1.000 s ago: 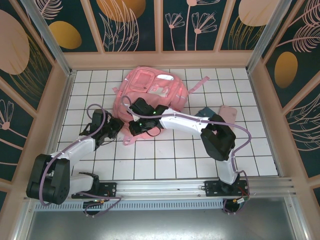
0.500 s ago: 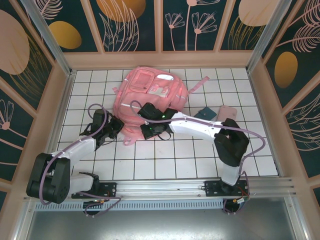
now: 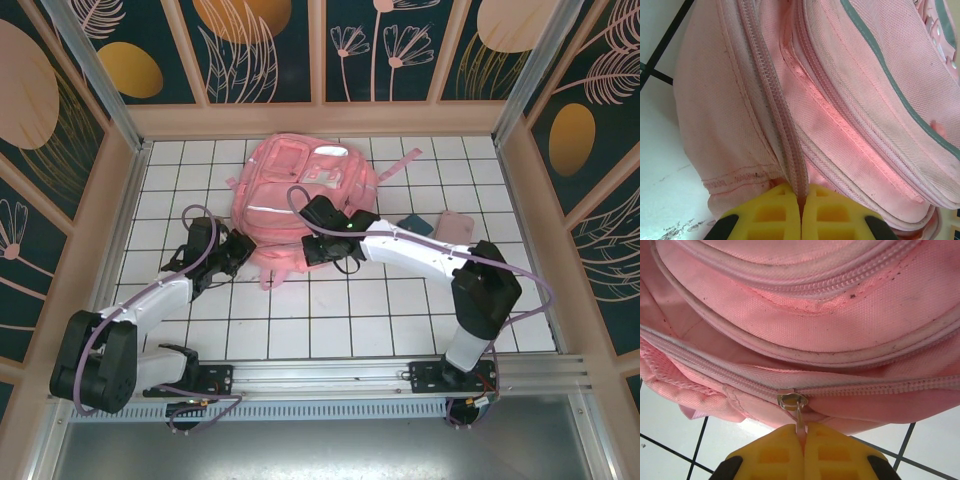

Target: Pack the student bag

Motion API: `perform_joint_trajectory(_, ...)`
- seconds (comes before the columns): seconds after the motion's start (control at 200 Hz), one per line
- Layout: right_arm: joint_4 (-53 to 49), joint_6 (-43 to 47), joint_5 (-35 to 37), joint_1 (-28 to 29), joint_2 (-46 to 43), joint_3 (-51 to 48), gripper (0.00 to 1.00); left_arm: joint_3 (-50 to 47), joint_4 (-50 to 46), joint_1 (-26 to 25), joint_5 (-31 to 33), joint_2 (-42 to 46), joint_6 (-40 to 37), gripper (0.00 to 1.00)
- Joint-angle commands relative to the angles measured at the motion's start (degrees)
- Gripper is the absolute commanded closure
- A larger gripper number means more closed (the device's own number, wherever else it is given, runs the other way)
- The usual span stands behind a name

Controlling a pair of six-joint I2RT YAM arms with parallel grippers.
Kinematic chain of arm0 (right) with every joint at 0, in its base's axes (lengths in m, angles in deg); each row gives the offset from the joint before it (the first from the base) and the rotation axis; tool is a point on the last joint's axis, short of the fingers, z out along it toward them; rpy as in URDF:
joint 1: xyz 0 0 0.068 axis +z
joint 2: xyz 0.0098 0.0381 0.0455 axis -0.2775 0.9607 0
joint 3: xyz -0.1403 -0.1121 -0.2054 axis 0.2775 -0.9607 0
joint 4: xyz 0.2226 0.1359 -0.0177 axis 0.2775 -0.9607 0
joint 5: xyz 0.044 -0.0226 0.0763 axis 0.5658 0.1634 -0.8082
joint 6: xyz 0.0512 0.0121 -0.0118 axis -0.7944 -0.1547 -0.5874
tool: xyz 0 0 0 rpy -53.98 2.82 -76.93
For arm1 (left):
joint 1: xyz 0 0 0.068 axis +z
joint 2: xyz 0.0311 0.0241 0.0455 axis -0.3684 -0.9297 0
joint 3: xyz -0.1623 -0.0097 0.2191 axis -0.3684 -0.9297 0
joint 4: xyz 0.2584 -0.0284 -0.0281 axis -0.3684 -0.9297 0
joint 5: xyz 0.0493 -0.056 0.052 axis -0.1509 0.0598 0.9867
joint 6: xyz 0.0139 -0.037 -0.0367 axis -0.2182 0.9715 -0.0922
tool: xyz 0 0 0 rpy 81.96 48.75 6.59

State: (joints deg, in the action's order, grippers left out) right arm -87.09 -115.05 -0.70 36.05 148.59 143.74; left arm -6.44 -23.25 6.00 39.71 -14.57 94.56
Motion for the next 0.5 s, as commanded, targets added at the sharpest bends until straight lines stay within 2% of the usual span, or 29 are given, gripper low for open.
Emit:
perform_joint_trajectory(0.0,-2.56,1.99,-0.99,-2.73,-4.9,-1.78,1.0,0.12,-2.44,2.19,7.69,0.74,-2.54,1.0)
perform_joint_trajectory(0.11,4.46,3.73,-11.43,-0.51,-4.41,-0.17,1.0,0.73,-1.41,2.14,5.39,0.43,-3.16,1.0)
perform_joint_trajectory(0.19,7.52,3.07,-16.25,0.01,-2.06,1.9,1.0,1.29,-1.67,2.11,4.93,0.52,-3.55,1.0)
perform_joint_trajectory(0.495,6.04,4.36,-17.9,4.12,6.61,10.81,1.0,1.09,2.23,2.09,-0.65,-0.44,-2.62,1.0)
